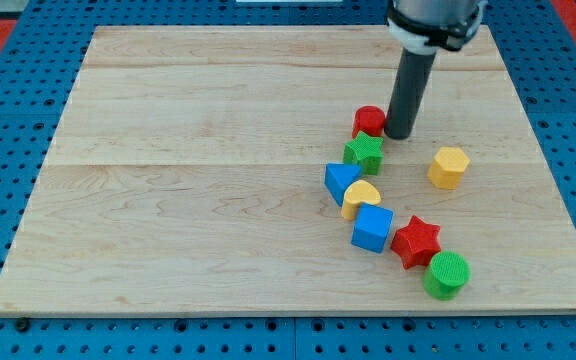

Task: Push the yellow blocks to the left side of the board

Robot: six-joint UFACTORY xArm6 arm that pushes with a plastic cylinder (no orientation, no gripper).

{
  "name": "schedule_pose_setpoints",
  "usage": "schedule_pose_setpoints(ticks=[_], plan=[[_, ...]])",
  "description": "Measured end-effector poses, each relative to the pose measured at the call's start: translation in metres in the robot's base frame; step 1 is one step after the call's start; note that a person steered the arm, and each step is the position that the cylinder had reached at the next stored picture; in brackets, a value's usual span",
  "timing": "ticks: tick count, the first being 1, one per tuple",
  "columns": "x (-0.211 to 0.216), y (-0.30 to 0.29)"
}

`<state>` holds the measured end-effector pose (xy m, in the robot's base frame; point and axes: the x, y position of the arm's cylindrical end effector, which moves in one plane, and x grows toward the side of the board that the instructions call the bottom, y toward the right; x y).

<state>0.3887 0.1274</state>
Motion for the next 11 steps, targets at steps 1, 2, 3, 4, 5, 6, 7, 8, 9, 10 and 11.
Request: schedule_pose_setpoints(ticks=[1,2,3,4,5,6,7,8,9,10,11], plan=[[-0.009,-0.006],[-0.041,-0.014],[0.020,0.026],[0.069,0.051],[0.062,0.051],[0.056,0.093],[0.076,0.139],[0.107,0.101],[0.112,0.069],[0.125,0.102],[0.132,0.073]])
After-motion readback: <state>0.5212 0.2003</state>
